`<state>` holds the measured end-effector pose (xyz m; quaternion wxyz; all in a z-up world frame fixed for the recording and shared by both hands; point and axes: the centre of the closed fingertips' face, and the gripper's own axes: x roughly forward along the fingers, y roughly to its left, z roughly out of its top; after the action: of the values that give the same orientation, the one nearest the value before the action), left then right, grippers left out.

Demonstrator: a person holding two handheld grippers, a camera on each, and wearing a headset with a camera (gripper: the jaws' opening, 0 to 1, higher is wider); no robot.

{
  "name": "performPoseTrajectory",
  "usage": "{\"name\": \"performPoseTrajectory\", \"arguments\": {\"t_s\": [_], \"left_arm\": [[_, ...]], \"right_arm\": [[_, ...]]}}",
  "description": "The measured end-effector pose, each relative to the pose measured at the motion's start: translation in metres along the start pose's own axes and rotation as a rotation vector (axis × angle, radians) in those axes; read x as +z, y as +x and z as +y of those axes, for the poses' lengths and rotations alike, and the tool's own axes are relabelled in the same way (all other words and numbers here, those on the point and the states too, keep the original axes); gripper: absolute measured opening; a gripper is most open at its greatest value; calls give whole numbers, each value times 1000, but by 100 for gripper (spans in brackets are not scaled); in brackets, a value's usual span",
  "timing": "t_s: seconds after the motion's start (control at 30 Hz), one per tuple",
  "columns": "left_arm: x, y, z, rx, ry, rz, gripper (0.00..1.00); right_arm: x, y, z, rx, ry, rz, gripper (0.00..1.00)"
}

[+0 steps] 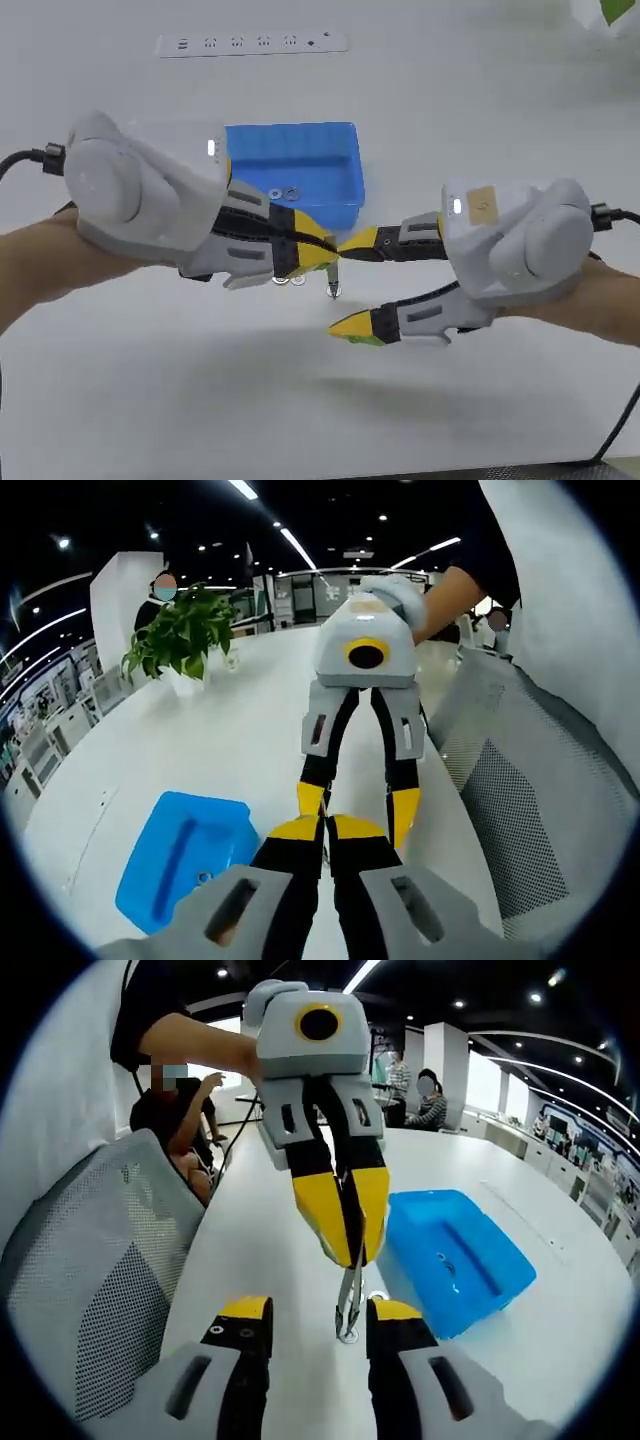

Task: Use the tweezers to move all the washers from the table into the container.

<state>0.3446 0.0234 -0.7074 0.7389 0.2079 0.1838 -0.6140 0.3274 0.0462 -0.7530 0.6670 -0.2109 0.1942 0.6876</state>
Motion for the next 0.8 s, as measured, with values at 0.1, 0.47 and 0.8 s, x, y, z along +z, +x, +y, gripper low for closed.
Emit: {"name": "performPoseTrajectory", "arguments": {"t_s": [0.1, 0.47, 0.8], "left_arm": [[0, 1, -1, -5, 1, -1, 5], [2, 6, -2, -4, 8, -4, 6], [1, 8, -8, 14, 29, 20, 6]], "right_arm": [[-2, 4, -4, 13, 9, 10, 29], [-3, 5, -14, 8, -60, 57, 9], [-3, 5, -11, 33, -87, 70, 8]]}}
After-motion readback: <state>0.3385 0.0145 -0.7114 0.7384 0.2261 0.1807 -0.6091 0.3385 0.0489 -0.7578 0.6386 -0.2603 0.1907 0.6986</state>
